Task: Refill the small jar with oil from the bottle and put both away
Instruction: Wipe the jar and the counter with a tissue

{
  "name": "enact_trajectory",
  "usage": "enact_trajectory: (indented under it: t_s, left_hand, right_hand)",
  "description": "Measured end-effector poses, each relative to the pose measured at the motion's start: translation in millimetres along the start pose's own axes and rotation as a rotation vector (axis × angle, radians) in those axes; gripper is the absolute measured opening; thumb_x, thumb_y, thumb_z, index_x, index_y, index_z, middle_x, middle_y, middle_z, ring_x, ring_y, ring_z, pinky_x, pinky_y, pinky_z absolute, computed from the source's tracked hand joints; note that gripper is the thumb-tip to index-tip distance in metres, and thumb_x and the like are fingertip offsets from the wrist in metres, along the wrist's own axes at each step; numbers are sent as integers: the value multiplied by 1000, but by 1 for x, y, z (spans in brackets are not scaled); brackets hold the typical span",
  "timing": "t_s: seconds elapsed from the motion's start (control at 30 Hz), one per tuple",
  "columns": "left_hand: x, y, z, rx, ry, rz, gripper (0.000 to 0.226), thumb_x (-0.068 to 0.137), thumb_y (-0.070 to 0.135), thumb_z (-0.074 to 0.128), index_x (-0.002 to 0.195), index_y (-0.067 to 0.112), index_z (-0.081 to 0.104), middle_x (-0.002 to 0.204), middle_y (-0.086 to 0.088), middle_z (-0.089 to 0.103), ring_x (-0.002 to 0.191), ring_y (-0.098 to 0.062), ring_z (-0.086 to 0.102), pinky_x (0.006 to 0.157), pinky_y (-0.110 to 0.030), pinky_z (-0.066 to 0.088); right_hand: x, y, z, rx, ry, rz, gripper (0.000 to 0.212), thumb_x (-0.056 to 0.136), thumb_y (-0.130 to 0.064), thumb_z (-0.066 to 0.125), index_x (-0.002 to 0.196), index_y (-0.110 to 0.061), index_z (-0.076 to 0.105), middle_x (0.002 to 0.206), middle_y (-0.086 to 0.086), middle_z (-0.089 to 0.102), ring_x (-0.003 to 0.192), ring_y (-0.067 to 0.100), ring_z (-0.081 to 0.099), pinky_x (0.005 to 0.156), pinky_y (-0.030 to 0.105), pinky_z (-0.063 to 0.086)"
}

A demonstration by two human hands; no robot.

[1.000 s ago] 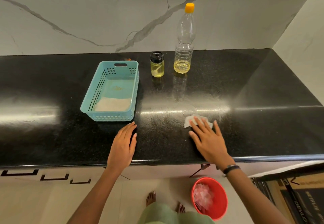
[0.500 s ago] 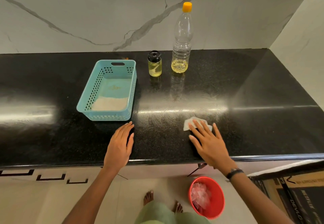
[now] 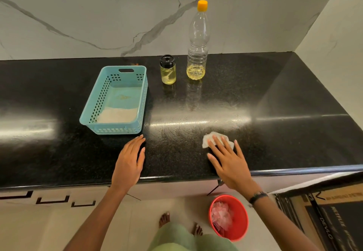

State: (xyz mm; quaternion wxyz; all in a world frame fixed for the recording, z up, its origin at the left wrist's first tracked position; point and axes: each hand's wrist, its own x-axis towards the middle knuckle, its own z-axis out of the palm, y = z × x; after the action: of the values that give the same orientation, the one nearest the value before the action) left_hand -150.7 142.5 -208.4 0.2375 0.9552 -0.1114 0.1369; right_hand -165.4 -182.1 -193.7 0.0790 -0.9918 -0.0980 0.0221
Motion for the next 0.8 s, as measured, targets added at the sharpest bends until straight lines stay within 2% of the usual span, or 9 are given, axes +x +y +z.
enact_trajectory:
  t_s: [0.1,0.2,0.3,0.43,0.53,0.6,0.67,0.73,0.8]
  left_hand:
    - [0,-1,0,0,3,2,40,98,25,39,130,6,54,135,-7,55,127,-18,49,110,-34,37]
    - [0,-1,0,-2,5,4,42,99,27,37,130,6,54,135,-7,55,127,-19,49,109,-37,40]
    - [0,0,0,-2,3,3,42,99,28,36,130,6,54,136,-7,55,128,-19,49,109,-37,40]
    - [0,0,-2,0,1,8,42,99,28,36,130,6,54,135,-7,55,127,-18,49,109,-35,38]
    - [0,1,-2,-2,-1,15,42,99,27,36,130,6,54,135,-7,55,127,-18,49,110,-34,37]
    - [0,1,-1,0,1,14,41,99,27,37,130,6,54,135,-7,55,127,-18,49,110,-34,38]
    - [0,0,-1,1,4,12,41,98,26,38,130,7,54,135,-7,55,127,-18,49,109,-34,38]
    - [0,-1,-1,1,4,10,41,99,26,38,130,7,54,135,-7,55,127,-18,49,110,-34,38]
    - [0,-1,0,-1,4,10,40,99,26,38,130,6,54,135,-7,55,127,-18,49,110,-34,38]
  right_hand:
    - [-26,25,-3,-33,-10,32,66,97,-55,-7,146,-29,28,154,-5,28,144,19,19,116,49,9]
    - [-7,41,-9,-56,-16,92,77,89,-58,-19,149,-30,20,158,-6,14,147,16,7,118,49,-1]
    - [25,30,-11,17,-19,207,71,87,-59,-7,150,-33,10,159,-8,6,147,15,-1,116,46,-9]
    - [26,1,-5,64,-14,138,72,87,-60,-4,151,-32,14,159,-8,8,147,16,-1,115,43,-12]
    - [-13,-4,1,46,8,26,64,95,-57,-2,149,-31,21,157,-7,18,147,17,7,117,44,-3]
    - [-41,6,2,16,36,9,59,99,-54,4,147,-30,28,154,-6,27,145,16,17,116,47,7]
    - [-56,21,0,-16,34,30,56,100,-51,7,146,-29,31,152,-6,31,143,13,21,115,47,11]
    - [-52,32,-5,-41,-15,91,63,98,-53,-3,147,-30,29,154,-5,28,145,15,18,116,48,7]
    - [-36,34,-4,-64,-33,93,85,87,-56,-26,149,-29,26,158,-4,19,147,19,8,117,50,-1]
